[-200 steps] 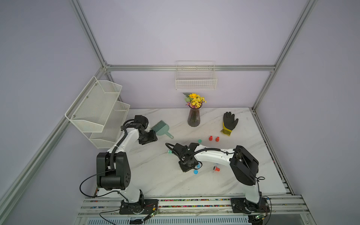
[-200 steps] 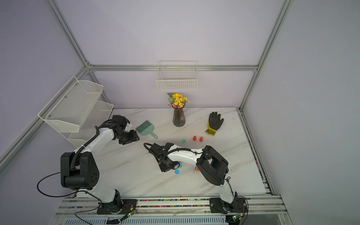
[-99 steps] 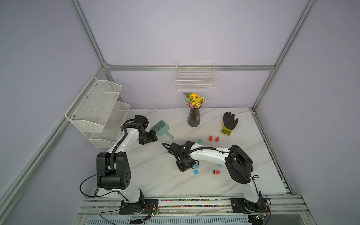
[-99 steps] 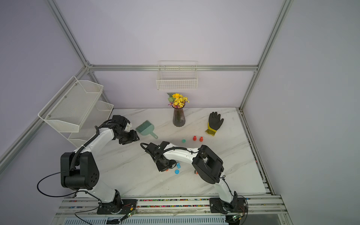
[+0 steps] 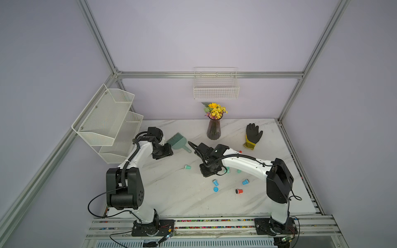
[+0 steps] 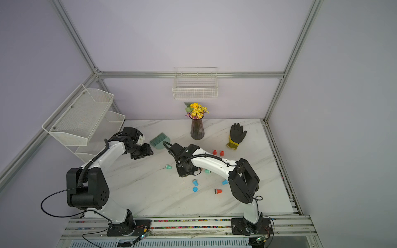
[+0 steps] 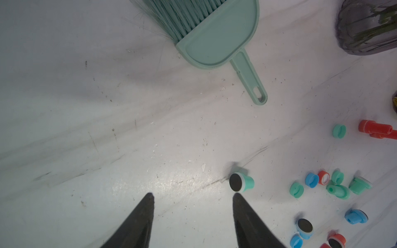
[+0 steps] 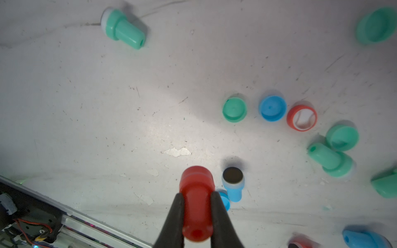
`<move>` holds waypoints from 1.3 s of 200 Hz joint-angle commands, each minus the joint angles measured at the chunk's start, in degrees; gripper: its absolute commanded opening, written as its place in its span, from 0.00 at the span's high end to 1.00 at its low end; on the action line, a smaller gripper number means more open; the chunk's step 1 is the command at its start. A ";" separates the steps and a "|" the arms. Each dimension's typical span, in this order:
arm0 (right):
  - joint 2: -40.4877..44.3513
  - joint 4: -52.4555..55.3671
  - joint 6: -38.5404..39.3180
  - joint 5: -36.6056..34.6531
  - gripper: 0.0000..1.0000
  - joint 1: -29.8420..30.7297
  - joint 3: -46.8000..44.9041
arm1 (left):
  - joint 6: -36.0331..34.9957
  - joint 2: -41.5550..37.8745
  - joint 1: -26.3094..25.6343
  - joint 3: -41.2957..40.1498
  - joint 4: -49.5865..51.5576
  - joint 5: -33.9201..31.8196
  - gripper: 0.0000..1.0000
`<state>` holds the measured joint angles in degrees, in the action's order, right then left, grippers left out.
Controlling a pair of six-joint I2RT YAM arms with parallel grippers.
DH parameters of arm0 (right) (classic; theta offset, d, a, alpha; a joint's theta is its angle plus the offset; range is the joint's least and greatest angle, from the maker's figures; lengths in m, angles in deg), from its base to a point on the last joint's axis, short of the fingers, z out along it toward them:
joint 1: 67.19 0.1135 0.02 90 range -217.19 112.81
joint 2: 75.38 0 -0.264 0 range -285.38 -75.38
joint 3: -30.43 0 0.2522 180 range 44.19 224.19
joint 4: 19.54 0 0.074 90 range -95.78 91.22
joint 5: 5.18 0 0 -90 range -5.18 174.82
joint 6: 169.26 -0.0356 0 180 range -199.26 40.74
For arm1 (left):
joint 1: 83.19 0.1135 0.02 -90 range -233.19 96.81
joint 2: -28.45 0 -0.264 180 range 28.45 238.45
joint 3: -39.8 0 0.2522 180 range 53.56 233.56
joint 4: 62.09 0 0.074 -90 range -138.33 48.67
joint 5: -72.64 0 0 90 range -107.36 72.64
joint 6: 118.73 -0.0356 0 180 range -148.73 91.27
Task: Close the stamp cap
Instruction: Close the cover of the stamp, then place the stamp at the center of the board.
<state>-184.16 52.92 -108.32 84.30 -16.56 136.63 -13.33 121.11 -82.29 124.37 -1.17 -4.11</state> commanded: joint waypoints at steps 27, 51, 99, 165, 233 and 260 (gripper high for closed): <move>4.70 3.09 6.57 -0.20 1.00 -12.61 -4.86 | -1.42 -0.82 0.52 0.32 -0.87 0.56 0.41; 5.74 2.88 10.36 0.18 1.00 -20.99 -7.55 | -1.42 -0.72 0.50 0.39 -0.89 0.68 0.41; 3.31 2.25 15.33 -0.95 1.00 -34.59 -8.37 | -1.43 -0.55 0.64 0.39 -0.84 0.83 0.41; -6.75 0.19 15.77 -4.65 1.00 -38.41 -2.42 | -1.46 -0.38 0.64 0.39 -0.89 1.12 0.41; -10.41 -2.31 16.22 -4.41 0.97 -39.43 -0.89 | -1.48 -0.46 0.59 0.30 -0.79 1.09 0.41; -11.11 -4.00 16.27 -4.41 0.97 -39.71 -1.29 | -1.42 -0.38 0.64 0.39 -0.87 1.40 0.41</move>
<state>-194.01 51.15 -92.87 80.19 -55.73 134.93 -13.33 121.11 -82.07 124.37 -1.15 -3.85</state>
